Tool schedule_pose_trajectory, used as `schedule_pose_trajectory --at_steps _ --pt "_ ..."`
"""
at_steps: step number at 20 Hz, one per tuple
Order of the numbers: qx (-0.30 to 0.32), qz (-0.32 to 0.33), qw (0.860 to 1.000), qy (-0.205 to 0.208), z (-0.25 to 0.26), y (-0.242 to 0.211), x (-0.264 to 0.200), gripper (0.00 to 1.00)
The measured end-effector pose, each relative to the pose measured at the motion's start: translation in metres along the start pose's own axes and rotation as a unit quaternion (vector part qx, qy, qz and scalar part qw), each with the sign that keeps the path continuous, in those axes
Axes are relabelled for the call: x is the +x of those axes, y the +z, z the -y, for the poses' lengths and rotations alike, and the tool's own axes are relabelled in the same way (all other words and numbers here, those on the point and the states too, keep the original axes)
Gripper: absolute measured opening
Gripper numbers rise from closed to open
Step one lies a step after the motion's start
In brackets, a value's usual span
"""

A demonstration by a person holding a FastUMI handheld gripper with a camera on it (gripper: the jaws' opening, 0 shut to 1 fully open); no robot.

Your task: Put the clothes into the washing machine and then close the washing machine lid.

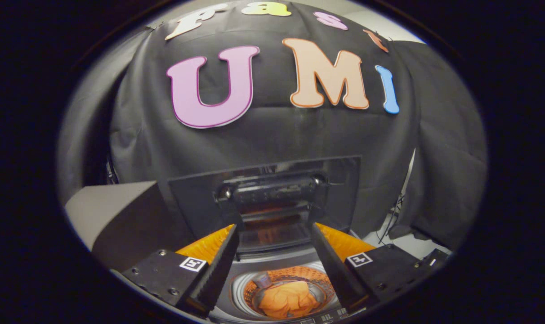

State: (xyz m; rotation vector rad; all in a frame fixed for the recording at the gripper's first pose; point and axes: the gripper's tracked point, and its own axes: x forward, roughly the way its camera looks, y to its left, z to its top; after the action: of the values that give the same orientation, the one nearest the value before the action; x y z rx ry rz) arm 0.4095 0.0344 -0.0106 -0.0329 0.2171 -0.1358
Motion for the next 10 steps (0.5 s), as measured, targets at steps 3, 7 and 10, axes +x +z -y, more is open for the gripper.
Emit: schedule_pose_trajectory --at_steps 3,7,10 --pt "-0.004 0.042 0.999 0.009 -0.009 0.039 0.007 0.98" --pt "-0.003 0.125 0.992 0.011 -0.017 0.092 0.023 0.97" --pt "0.011 0.127 0.992 -0.015 -0.012 0.099 0.055 0.97"
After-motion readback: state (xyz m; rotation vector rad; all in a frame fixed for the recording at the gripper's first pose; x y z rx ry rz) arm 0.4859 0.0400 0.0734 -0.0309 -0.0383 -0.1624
